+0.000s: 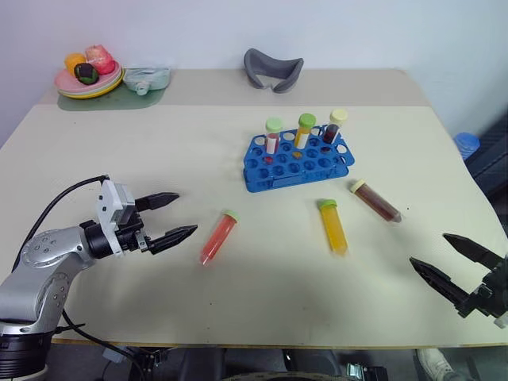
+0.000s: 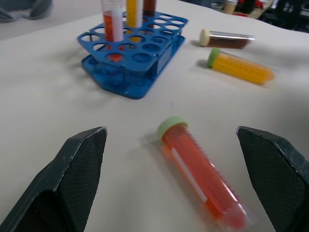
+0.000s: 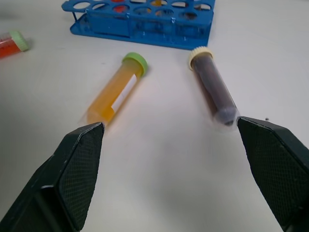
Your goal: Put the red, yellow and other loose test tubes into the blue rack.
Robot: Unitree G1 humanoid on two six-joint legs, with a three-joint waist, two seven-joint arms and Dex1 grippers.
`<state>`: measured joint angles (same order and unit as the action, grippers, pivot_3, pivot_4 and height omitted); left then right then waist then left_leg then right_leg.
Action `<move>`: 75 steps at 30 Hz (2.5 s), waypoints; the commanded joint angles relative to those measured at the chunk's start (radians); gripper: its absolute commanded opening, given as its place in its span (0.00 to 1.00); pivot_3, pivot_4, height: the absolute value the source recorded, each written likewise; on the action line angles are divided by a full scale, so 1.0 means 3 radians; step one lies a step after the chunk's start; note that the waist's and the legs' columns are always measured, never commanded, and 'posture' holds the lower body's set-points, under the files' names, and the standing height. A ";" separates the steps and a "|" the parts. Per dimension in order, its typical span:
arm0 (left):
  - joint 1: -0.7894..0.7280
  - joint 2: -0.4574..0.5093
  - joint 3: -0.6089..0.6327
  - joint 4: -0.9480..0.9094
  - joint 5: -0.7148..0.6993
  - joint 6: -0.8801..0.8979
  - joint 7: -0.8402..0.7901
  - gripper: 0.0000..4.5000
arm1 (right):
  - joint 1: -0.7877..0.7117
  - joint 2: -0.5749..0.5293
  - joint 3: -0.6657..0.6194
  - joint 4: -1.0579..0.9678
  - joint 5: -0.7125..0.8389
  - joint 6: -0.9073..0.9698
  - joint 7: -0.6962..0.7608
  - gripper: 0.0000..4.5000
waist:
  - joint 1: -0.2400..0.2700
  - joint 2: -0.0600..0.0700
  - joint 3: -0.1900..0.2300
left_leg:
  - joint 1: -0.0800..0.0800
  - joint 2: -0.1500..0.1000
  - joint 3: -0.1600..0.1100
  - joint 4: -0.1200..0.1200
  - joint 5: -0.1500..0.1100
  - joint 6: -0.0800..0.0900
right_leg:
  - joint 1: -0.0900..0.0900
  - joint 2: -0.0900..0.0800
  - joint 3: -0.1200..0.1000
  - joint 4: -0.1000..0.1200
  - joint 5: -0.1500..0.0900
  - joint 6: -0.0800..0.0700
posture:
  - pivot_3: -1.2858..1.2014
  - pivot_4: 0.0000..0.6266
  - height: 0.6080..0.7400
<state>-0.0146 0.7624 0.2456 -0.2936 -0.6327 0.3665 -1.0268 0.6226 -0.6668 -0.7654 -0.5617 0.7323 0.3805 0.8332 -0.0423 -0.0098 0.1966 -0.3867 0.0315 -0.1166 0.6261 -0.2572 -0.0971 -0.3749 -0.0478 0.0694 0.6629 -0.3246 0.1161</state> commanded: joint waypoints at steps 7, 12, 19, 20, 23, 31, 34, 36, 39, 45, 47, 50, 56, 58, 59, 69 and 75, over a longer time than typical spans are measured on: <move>-0.0129 -0.0022 -0.0009 -0.0033 -0.0069 0.0009 -0.0078 0.98 | -0.0128 -0.0017 -0.0031 -0.0255 0.0094 0.0157 -0.0208 1.00 | 0.0002 0.0000 0.0000 | -0.0001 0.0000 0.0000 0.0000 0.0000 0.0000 | 0.0000 -0.0001 0.0000 0.0000 0.0001 0.0002 | 0.52 0.24 1.00; -0.0112 -0.0054 -0.0086 -0.0083 -0.0043 -0.0045 -0.0133 0.98 | -0.0210 -0.0044 0.0041 -0.0219 0.0043 0.0218 -0.0228 1.00 | 0.0006 0.0000 0.0000 | -0.0001 0.0000 0.0000 0.0000 0.0000 0.0000 | 0.0000 -0.0001 0.0000 0.0000 0.0001 0.0002 | 0.52 0.24 1.00; -0.0105 -0.0102 -0.0115 -0.0121 -0.0069 -0.0071 -0.0184 0.98 | -0.0242 -0.0062 0.0099 -0.0179 -0.0035 0.0256 -0.0200 1.00 | 0.0006 0.0000 0.0000 | -0.0001 0.0000 0.0001 0.0000 0.0000 0.0000 | 0.0000 -0.0001 0.0000 0.0000 0.0001 0.0002 | 0.52 0.24 1.00; -0.0100 -0.0109 -0.0122 -0.0131 -0.0057 -0.0087 -0.0191 0.98 | -0.0240 -0.0054 0.0108 -0.0157 -0.0056 0.0238 -0.0185 1.00 | 0.0006 0.0000 0.0000 | -0.0001 0.0000 0.0001 0.0001 0.0000 0.0000 | 0.0000 -0.0001 0.0000 0.0000 0.0001 0.0002 | 0.52 0.24 1.00; -0.0108 -0.0135 -0.0135 -0.0169 -0.0067 -0.0086 -0.0198 0.98 | -0.0254 -0.0058 0.0142 -0.0073 -0.0120 0.0207 -0.0140 1.00 | 0.0005 0.0000 0.0000 | -0.0001 0.0000 0.0001 0.0001 0.0000 0.0000 | 0.0000 -0.0001 0.0000 0.0000 0.0001 0.0002 | 0.52 0.24 1.00; -0.0323 -0.0155 -0.0310 -0.0187 -0.0172 0.0005 -0.0394 0.98 | -0.0886 -0.0725 0.0415 0.0548 -0.0164 0.0465 0.0223 1.00 | -0.0006 0.0001 0.0000 | 0.0003 0.0000 0.0006 0.0005 0.0000 0.0000 | 0.0002 0.0000 0.0006 0.0001 0.0002 0.0002 | 0.52 0.24 1.00; -0.0473 -0.0173 -0.0414 -0.0164 -0.0207 0.0082 -0.0433 0.98 | -0.1399 -0.1084 0.0682 0.1092 -0.0235 0.0473 0.0513 1.00 | -0.0002 0.0001 0.0000 | 0.0003 -0.0001 0.0007 0.0007 -0.0001 0.0001 | 0.0003 0.0000 0.0006 0.0000 0.0002 0.0003 | 0.52 0.24 1.00; -0.0552 -0.0185 -0.0484 -0.0146 -0.0154 0.0069 -0.0440 0.98 | -0.1699 -0.1253 0.0899 0.1436 -0.0341 0.0435 0.0692 1.00 | -0.0002 0.0001 0.0001 | 0.0003 0.0000 0.0007 0.0008 -0.0003 0.0006 | 0.0003 0.0000 0.0006 0.0000 0.0002 0.0003 | 0.52 0.24 1.00; -0.0688 -0.0160 -0.0631 -0.0073 -0.0007 -0.0005 -0.0536 0.98 | -0.2258 -0.1523 0.1410 0.2059 -0.0648 0.0383 0.0986 1.00 | -0.0005 0.0003 0.0002 | 0.0002 -0.0001 0.0007 0.0009 -0.0006 0.0011 | 0.0002 0.0000 0.0006 0.0000 0.0002 0.0004 | 0.52 0.24 1.00; -0.0847 -0.0116 -0.0822 -0.0004 0.0125 -0.0033 -0.0692 0.98 | -0.3193 -0.1597 0.2204 0.2699 -0.1108 0.0570 0.1235 1.00 | -0.0018 0.0009 0.0006 | -0.0001 0.0000 0.0008 0.0010 -0.0007 0.0013 | -0.0003 0.0000 0.0007 0.0001 0.0003 0.0004 | 0.52 0.24 1.00; -0.0830 -0.0129 -0.0849 -0.0045 0.0136 -0.0039 -0.0702 0.98 | -0.3502 -0.1524 0.2421 0.2890 -0.1276 0.0590 0.1253 1.00 | -0.0021 0.0011 0.0007 | -0.0003 0.0000 0.0009 0.0010 -0.0007 0.0013 | -0.0006 0.0000 0.0007 0.0002 0.0003 0.0005 | 0.52 0.24 1.00; -0.0812 -0.0138 -0.0871 -0.0053 0.0127 -0.0034 -0.0713 0.98 | -0.3938 -0.1389 0.2681 0.3157 -0.1450 0.0691 0.1307 1.00 | -0.0021 0.0013 0.0008 | -0.0005 0.0000 0.0009 0.0010 -0.0007 0.0013 | -0.0009 0.0000 0.0007 0.0004 0.0003 0.0005 | 0.52 0.24 1.00; -0.0786 -0.0164 -0.0917 -0.0044 0.0149 -0.0067 -0.0718 0.98 | -0.4651 -0.1121 0.3128 0.3577 -0.1835 0.0854 0.1405 1.00 | -0.0011 0.0014 0.0009 | -0.0011 -0.0001 0.0009 0.0011 -0.0007 0.0012 | -0.0015 -0.0001 0.0007 0.0005 0.0003 0.0005 | 0.52 0.24 1.00; -0.0786 -0.0179 -0.0926 -0.0046 0.0149 -0.0066 -0.0717 0.98 | -0.4818 -0.1036 0.3267 0.3731 -0.1985 0.0853 0.1422 1.00 | -0.0010 0.0015 0.0010 | -0.0013 -0.0001 0.0009 0.0010 -0.0007 0.0012 | -0.0018 -0.0001 0.0007 0.0005 0.0003 0.0005 | 0.52 0.24 1.00; -0.0784 -0.0182 -0.0926 -0.0046 0.0150 -0.0065 -0.0718 0.98 | -0.4879 -0.1001 0.3318 0.3806 -0.2038 0.0851 0.1449 1.00 | -0.0007 0.0015 0.0010 | -0.0014 -0.0001 0.0009 0.0010 -0.0007 0.0012 | -0.0018 -0.0001 0.0007 0.0005 0.0003 0.0005 | 0.52 0.24 1.00; -0.0680 -0.0174 -0.0906 -0.0109 0.0133 -0.0024 -0.0683 0.98 | -0.5219 -0.0844 0.3578 0.4085 -0.2383 0.1195 0.1597 1.00 | -0.0009 0.0018 0.0012 | -0.0018 -0.0001 0.0009 0.0009 -0.0007 0.0012 | -0.0025 -0.0001 0.0006 0.0008 0.0003 0.0005 | 0.52 0.24 1.00; -0.0673 -0.0188 -0.0920 -0.0088 0.0142 -0.0029 -0.0680 0.98 | -0.5196 -0.0868 0.3614 0.4019 -0.2509 0.1319 0.1612 1.00 | -0.0008 0.0018 0.0012 | -0.0018 -0.0001 0.0009 0.0009 -0.0007 0.0012 | -0.0025 -0.0002 0.0007 0.0008 0.0003 0.0005 | 0.52 0.24 1.00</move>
<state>-0.2159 0.7063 -0.0343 -0.2960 -0.5873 0.3645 -1.2331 -0.9223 -0.9118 0.3116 0.6535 0.0009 0.7608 1.3118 -0.0446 -0.0044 0.2001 -0.3921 0.0312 -0.1139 0.6289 -0.2593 -0.0933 -0.3823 -0.0482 0.0714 0.6653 -0.3236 0.1175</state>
